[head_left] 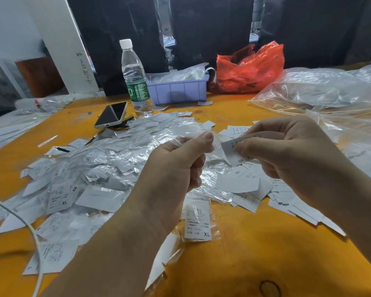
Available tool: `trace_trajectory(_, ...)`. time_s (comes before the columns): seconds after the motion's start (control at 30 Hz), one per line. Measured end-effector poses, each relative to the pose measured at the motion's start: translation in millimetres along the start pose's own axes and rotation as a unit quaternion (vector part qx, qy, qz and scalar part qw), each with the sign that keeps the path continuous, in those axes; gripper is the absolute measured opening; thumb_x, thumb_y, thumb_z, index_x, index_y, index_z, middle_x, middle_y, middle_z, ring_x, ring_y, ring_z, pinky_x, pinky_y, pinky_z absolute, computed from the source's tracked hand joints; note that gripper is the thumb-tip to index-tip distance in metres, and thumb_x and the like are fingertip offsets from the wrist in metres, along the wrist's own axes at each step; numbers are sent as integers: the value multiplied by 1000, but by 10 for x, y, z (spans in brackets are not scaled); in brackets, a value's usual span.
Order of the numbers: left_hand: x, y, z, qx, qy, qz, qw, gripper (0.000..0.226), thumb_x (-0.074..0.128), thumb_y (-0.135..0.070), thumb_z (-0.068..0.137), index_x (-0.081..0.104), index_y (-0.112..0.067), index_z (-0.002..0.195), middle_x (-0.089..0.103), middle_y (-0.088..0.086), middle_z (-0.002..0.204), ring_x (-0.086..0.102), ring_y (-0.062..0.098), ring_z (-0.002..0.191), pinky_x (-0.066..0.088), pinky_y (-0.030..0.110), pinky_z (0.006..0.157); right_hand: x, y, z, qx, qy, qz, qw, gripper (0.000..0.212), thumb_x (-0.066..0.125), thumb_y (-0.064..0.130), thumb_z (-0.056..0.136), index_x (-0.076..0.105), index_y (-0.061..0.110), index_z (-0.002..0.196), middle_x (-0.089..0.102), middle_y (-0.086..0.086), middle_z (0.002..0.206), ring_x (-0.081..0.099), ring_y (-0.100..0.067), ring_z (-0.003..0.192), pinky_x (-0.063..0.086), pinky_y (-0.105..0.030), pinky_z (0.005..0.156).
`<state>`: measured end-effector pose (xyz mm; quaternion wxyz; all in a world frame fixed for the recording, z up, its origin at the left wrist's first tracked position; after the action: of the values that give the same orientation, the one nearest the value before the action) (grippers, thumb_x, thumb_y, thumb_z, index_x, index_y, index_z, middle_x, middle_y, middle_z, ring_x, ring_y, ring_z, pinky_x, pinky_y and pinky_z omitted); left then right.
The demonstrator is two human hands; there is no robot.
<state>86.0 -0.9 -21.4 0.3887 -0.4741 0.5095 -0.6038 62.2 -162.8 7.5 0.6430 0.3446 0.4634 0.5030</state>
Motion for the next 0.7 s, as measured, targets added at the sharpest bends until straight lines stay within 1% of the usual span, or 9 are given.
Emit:
trace_trajectory(0.1,8,3,-1,-1,5,2,1000,22,74,-41,61,72,-19,62,46,-5,57,37,9,51,36,21,49,23,-3,4,6,14,5,1000,6,70,15,69,71,11,64,48,11,42,38,-2,37,30,-11,40)
trace_trajectory(0.23,13,0,-1,-2,10,-2,1000,22,74,-41,62,72,-19,62,46,-5,57,37,9,51,35,21,49,42,-17,16,15,29,14,999,11,70,9,72,70,10,61,49,12,42,43,-2,36,30,-8,39)
trace_trajectory(0.3,18,4,-1,-3,15,1,1000,22,73,-40,63,71,-18,65,46,-5,57,38,9,51,36,20,47,48,-25,16,23,32,23,999,12,70,9,72,69,10,60,49,11,42,42,-2,36,29,-8,39)
trace_trajectory(0.37,32,10,-1,1,23,13,1000,20,73,-37,66,68,-18,69,47,-4,57,39,9,50,37,20,46,52,-39,10,32,37,27,998,11,71,11,72,70,12,61,46,10,42,37,-3,36,29,-13,40)
trace_trajectory(0.43,50,22,1,2,30,26,999,13,73,-32,69,68,-21,68,49,-4,56,40,9,49,37,20,46,54,-51,6,41,40,37,998,13,72,9,74,71,13,62,41,9,43,30,-4,37,25,-20,40)
trace_trajectory(0.47,56,28,3,0,30,29,999,10,73,-29,72,69,-22,66,49,-3,56,41,8,49,37,20,46,51,-56,6,45,39,45,997,15,72,7,75,70,13,61,38,7,43,28,-6,37,23,-22,40)
trace_trajectory(0.53,54,37,9,-1,30,29,999,13,73,-24,77,70,-23,64,50,-3,56,41,8,48,37,20,46,47,-57,5,52,33,51,997,15,71,7,74,70,13,60,37,6,43,26,-6,37,22,-23,39)
trace_trajectory(0.6,54,26,9,2,30,21,999,11,73,-28,72,68,-21,67,50,-3,55,40,9,48,36,20,46,49,-57,5,54,32,48,997,14,70,8,74,70,12,61,38,7,42,27,-6,37,22,-24,40)
trace_trajectory(0.7,35,0,1,10,24,17,1000,19,71,-35,66,68,-17,65,48,-3,55,39,9,48,36,20,45,42,-62,9,54,31,45,997,11,71,8,73,71,10,62,37,6,43,26,-7,37,21,-24,42)
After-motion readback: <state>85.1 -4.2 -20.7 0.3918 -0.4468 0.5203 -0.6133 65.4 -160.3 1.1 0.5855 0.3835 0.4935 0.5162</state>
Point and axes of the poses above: each hand's wrist, its own z-axis towards the middle knuckle, its own x-axis out of the palm, y = z × x, the point moved 5 cm from there along z, towards the middle knuckle
